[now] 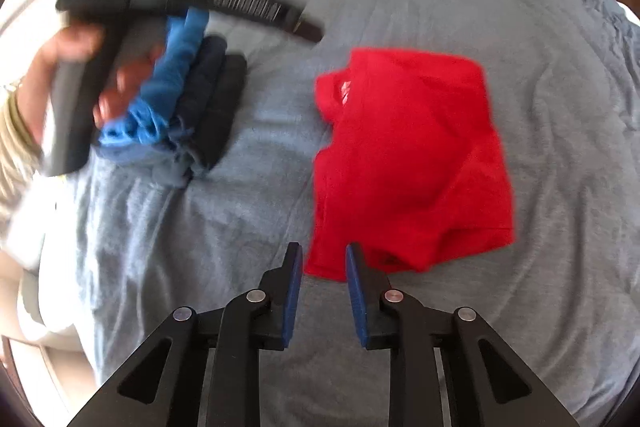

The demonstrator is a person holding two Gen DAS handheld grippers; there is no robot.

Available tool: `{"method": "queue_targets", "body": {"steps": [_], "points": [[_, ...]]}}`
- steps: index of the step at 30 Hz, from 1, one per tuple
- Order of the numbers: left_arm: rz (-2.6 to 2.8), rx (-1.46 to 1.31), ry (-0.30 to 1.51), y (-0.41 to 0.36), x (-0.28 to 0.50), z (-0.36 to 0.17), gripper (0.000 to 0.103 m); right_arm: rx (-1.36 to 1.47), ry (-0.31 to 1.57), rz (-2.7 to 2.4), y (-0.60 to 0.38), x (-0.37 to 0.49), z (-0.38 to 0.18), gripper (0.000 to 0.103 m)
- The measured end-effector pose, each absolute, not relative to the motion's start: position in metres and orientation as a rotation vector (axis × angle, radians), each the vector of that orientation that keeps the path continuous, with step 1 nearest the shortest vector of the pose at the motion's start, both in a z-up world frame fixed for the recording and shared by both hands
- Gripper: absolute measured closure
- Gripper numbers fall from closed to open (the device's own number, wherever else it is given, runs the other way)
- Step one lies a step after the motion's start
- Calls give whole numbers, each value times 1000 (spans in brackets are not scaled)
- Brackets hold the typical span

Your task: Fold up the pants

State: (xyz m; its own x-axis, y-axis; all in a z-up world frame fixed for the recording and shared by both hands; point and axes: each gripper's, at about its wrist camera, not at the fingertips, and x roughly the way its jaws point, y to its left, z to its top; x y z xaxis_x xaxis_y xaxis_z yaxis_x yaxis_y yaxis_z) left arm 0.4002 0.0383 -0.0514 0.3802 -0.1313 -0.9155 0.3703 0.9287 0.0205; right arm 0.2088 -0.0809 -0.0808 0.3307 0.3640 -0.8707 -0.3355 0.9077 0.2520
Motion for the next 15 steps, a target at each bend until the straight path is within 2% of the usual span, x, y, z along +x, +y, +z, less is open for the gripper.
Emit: {"method": "queue_targets", "body": {"steps": [3,8,15], "points": [[-301,119,1145,43,389,-55,40,29,1092,380,-101,213,-67,71],[-296,-90,1142,50,393,-73,41,66,1077,261,-138,238,-70,71],[-312,84,1107,12,416,-91,42,201,1126,190,-161,245,-86,71]]}}
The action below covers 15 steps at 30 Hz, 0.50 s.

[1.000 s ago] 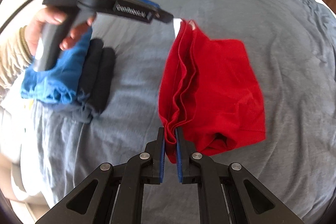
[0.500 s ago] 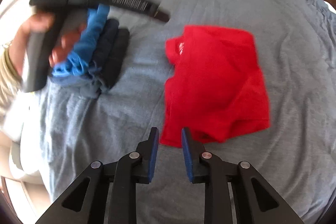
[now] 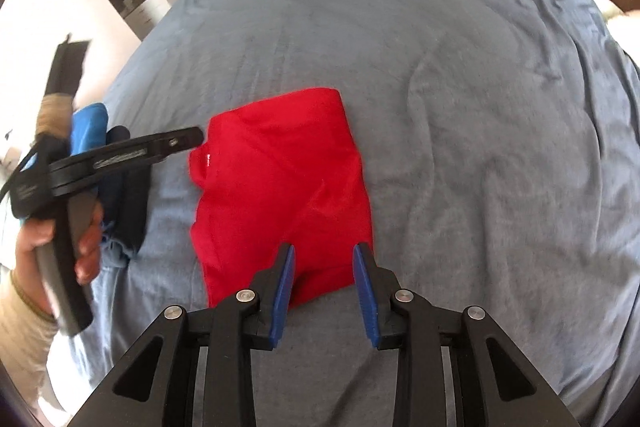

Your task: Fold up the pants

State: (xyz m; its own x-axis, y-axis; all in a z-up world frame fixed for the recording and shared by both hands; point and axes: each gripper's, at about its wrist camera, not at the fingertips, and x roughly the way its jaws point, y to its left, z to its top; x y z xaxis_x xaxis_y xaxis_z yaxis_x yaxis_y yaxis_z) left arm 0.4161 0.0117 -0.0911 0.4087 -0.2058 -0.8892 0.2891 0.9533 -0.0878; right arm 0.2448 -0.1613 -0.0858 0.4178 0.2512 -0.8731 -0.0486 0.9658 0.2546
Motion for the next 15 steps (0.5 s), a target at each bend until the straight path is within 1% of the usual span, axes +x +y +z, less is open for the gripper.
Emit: {"method": "queue_targets", "body": {"steps": [4,9,10,11,13,14,15], "points": [[-335,201,1100,-8,424,-99,42,265,1173,222,-156,239,-95,71],[-367,202,1146,-15,433,-113,41,292,1200,272,-142,238,-103,71],[-377,181,1158,-14,434,-114,47,295,1206,273,-141,239,-105,71],[-391,163,1164,-13,434,-114,56,297,1209,271,-140,239,-106,71],[-405,128,1180,-10,432,-114,91,309,1211,272,-141,241,-108,71],[-402,127,1184,-10,431,-113,95,312,1209,274,-141,241,-109,71],[-401,114,1176,-7,428,-108,95,311,1208,279,-140,241,-110,71]]}}
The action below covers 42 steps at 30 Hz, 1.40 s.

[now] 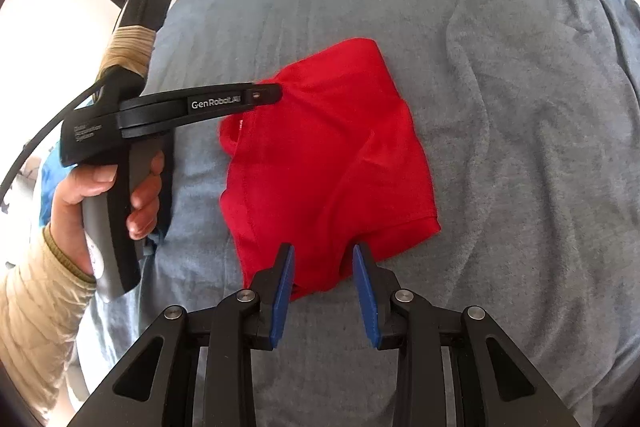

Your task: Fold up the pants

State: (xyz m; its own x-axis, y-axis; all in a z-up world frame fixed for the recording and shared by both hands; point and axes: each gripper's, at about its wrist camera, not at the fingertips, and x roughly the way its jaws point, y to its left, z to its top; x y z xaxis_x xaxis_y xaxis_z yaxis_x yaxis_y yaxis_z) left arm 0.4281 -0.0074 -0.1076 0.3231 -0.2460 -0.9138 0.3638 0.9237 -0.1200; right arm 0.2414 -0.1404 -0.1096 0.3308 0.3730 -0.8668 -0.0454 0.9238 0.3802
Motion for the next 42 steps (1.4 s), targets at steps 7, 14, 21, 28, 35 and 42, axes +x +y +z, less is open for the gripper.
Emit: {"method": "queue_targets", "body": {"steps": [7,14,21,28,35,42], "points": [[-356,41,1141,14,413,-80,96,229,1197,307,-124,238,-114,79],[-259,148,1163,23,400,-86,93,195,1246,298,-127,233,-121,95],[-126,284,1148,15,386,-92,53,156,1254,237,-140,232,-115,85],[-82,13,1095,32,345,-71,39,194,1152,196,-164,244,-94,64],[-40,-130,1125,35,353,-100,39,117,1073,205,-178,282,-90,61],[-39,-234,1141,37,381,-115,39,151,1054,316,-179,328,-97,61]]}}
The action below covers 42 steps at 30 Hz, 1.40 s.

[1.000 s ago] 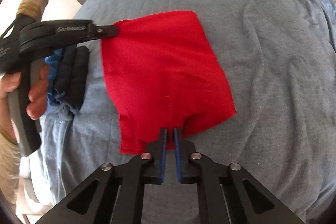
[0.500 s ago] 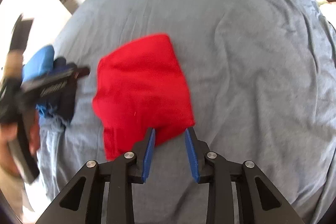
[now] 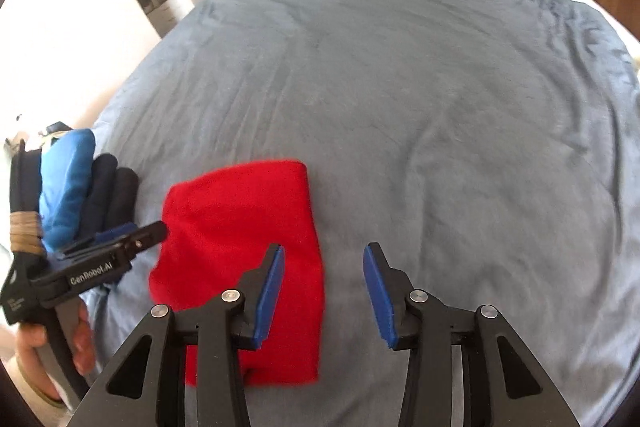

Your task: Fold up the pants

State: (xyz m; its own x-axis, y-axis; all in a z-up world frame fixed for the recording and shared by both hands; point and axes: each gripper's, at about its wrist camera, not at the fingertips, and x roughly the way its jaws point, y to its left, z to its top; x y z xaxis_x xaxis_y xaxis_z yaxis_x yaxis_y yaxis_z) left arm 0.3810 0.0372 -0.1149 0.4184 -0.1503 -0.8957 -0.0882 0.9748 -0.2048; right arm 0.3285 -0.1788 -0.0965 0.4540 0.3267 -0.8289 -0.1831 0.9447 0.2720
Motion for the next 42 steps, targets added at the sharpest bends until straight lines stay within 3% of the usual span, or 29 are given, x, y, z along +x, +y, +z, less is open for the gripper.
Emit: {"method": "queue_targets", "body": {"steps": [20,23,25,27,31,39,42], "points": [[-93,-301,1214,47,403,-148,41,330,1207,505,-168,388,-167,61],[-117,-327,1222,47,404,-151,50,343,1217,530,-163,390,-170,68],[-157,-346,1234,46,405,-150,73,323,1214,533,-159,389,-170,78],[-171,-340,1234,42,405,-148,79,320,1210,530,-158,388,-169,88],[-202,-302,1194,31,403,-133,87,320,1173,501,-161,384,-159,91],[-261,-237,1164,9,418,-130,85,279,1112,414,-179,384,-141,92],[-243,-197,1181,9,422,-139,69,285,1133,384,-181,391,-152,91]]}}
